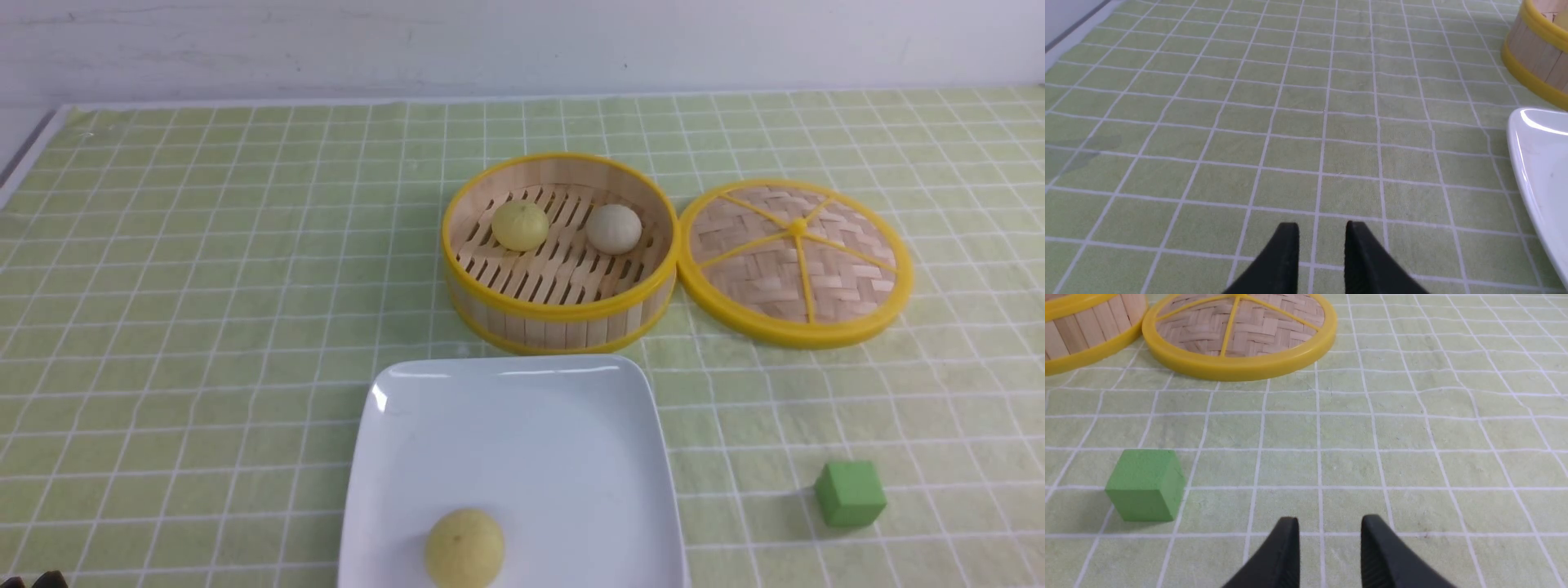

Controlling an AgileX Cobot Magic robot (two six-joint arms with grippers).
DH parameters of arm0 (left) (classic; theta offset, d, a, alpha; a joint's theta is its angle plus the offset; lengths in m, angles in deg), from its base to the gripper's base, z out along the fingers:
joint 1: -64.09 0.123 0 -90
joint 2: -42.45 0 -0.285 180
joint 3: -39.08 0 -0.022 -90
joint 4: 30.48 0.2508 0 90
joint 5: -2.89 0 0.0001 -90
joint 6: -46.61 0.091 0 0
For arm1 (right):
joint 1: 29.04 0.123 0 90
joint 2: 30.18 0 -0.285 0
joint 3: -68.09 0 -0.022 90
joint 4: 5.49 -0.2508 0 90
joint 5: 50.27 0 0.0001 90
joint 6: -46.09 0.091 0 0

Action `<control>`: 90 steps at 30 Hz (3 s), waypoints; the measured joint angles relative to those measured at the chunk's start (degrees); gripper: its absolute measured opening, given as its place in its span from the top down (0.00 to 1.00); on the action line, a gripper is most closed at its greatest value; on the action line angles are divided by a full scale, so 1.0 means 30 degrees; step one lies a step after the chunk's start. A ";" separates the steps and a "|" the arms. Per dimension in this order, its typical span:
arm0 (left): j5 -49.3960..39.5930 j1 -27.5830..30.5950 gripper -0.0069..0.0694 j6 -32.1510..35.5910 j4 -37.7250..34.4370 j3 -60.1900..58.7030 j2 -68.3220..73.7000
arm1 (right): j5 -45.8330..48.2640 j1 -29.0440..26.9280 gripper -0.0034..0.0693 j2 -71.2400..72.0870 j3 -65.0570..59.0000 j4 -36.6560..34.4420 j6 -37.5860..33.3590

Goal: Put the steamed buns into the plate on the green tablecloth.
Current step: 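Reach toward a bun in the bamboo steamer with the right gripper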

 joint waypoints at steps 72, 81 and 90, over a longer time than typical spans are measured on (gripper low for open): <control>-0.9895 0.0014 0.86 0.3393 -0.8854 1.3134 1.8979 | 0.9881 0.7937 0.77 -3.4207 2.8232 -0.7009 -0.4148; -0.9837 0.0014 0.68 0.4643 -0.9826 1.3159 1.9062 | 1.2249 0.8135 0.40 -4.2465 3.9799 -0.1576 -0.0228; -0.9780 0.0014 0.56 0.4643 -0.9903 1.3159 1.9062 | 1.1901 0.8135 0.36 -4.6711 4.4402 -0.0211 -0.0082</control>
